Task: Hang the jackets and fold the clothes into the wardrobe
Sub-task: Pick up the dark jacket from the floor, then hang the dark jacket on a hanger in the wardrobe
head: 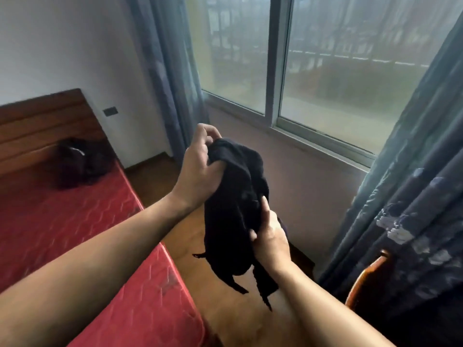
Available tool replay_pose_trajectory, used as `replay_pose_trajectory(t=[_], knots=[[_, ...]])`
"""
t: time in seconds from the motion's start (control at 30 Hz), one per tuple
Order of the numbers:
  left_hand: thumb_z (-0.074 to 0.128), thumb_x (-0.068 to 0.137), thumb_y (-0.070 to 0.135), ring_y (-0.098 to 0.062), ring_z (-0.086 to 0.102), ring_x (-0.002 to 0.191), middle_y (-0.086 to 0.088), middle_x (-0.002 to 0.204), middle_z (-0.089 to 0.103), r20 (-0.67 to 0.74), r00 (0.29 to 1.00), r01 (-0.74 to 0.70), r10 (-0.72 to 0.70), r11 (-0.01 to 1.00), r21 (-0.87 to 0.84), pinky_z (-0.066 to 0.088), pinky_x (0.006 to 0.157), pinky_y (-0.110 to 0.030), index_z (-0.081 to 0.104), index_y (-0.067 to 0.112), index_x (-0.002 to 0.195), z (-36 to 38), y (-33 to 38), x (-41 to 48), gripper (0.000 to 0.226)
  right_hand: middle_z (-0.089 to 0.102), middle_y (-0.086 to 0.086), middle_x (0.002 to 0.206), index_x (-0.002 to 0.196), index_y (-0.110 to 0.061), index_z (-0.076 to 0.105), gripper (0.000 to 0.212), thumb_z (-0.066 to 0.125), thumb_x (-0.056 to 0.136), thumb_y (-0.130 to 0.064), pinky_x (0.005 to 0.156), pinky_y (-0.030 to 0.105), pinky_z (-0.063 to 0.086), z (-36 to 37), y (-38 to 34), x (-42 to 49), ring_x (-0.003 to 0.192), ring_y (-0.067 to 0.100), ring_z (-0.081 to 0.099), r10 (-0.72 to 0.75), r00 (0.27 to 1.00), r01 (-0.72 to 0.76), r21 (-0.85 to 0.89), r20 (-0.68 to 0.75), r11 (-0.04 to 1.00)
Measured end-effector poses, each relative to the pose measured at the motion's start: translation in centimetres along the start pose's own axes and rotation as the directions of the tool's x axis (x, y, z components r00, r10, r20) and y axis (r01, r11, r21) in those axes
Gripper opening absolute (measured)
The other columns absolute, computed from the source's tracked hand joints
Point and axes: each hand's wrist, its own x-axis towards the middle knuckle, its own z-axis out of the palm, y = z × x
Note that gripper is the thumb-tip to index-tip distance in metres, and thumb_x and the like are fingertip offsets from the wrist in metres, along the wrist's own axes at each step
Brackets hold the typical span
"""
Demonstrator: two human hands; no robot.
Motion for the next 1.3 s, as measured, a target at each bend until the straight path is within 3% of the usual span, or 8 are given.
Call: replay_pose_trajectory(t=[0.33,0.5,0.6,0.67,0.77,1.03,1.17,1.3], knots=[[0.042,0.077,-0.009,-0.007,0.05,0.066,0.001,0.079,0.054,-0.326,0.944,0.07,-0.056,0.997,0.031,0.041,0.062,-0.02,0.046,0.008,0.113,-17.5,-2.2,-5.3,0.039,0.055,0.004,0.109,0.149,-0.06,0.016,0.084,0.049,0.094,-0.005,0.085,0.04,0.049,7.8,-15.5,2.5,0.093,0.026,0.059,-0.231,0.967,0.197,0.254,0.11,0.947],[0.045,0.07,0.004,-0.018,0.063,0.087,0.007,0.097,0.065,-0.313,0.949,0.207,-0.024,0.798,0.566,0.049,0.078,-0.03,0.056,0.018,0.122,-27.8,-5.7,-10.5,0.055,0.057,0.007,0.099,0.142,-0.032,0.052,0.052,0.045,0.097,-0.006,0.078,0.041,0.052,12.1,-21.8,2.5,0.087,0.034,0.061,-0.288,0.955,0.271,0.196,0.068,0.943],[0.047,0.075,0.016,-0.032,0.066,0.089,0.001,0.102,0.066,-0.199,0.971,0.239,-0.135,0.469,0.85,0.051,0.081,-0.041,0.058,0.024,0.121,-33.7,-8.8,-14.5,0.048,0.059,0.006,0.089,0.123,-0.028,0.059,0.032,0.045,0.1,-0.047,0.068,0.043,0.055,13.4,-25.3,3.1,0.082,0.036,0.065,-0.546,0.818,0.554,0.007,0.18,0.833],[0.051,0.083,0.016,-0.033,0.066,0.089,-0.002,0.102,0.064,-0.188,0.94,0.26,-0.284,0.242,0.935,0.046,0.085,-0.042,0.06,0.024,0.12,-37.7,-10.3,-17.0,0.039,0.058,0.004,0.095,0.127,-0.029,0.055,0.061,0.04,0.09,-0.075,0.065,0.04,0.053,13.6,-27.6,3.7,0.082,0.034,0.067,-0.631,0.671,0.719,-0.135,0.388,0.682],[0.051,0.084,0.008,-0.03,0.061,0.1,-0.002,0.108,0.059,-0.248,0.868,0.29,-0.429,0.034,0.956,0.043,0.086,-0.041,0.058,0.025,0.121,-43.3,-10.7,-21.0,0.042,0.052,0.006,0.116,0.15,-0.03,0.028,0.082,0.056,0.086,-0.073,0.07,0.041,0.052,13.7,-30.7,4.8,0.092,0.035,0.068,-0.585,0.49,0.865,-0.281,0.646,0.415],[0.045,0.078,-0.014,-0.03,0.06,0.095,0.001,0.103,0.055,-0.205,0.855,0.307,-0.477,0.147,0.94,0.049,0.076,-0.044,0.051,0.018,0.108,-49.2,-7.2,-27.3,0.045,0.043,0.016,0.11,0.152,-0.051,-0.026,0.109,0.05,0.094,0.003,0.05,0.039,0.04,15.0,-36.2,5.8,0.06,0.027,0.05,-0.769,0.176,0.956,-0.293,0.615,-0.015],[0.051,0.081,-0.013,-0.03,0.061,0.098,0.0,0.11,0.065,-0.275,0.894,0.314,-0.353,0.058,0.948,0.048,0.084,-0.043,0.058,0.018,0.118,-50.8,-5.0,-27.8,0.049,0.048,0.014,0.099,0.156,-0.055,0.009,0.105,0.067,0.086,-0.003,0.051,0.041,0.047,16.8,-35.2,7.5,0.062,0.027,0.052,-0.747,0.058,0.936,-0.296,0.662,-0.191],[0.057,0.08,-0.011,-0.026,0.064,0.099,0.003,0.115,0.064,-0.25,0.91,0.259,-0.33,-0.015,0.966,0.047,0.08,-0.039,0.049,0.027,0.132,-51.9,-3.5,-28.6,0.065,0.055,0.011,0.104,0.132,-0.045,0.054,0.044,0.067,0.093,-0.031,0.075,0.043,0.054,17.7,-35.1,8.5,0.088,0.034,0.06,-0.711,0.135,0.933,-0.33,0.691,-0.144]])
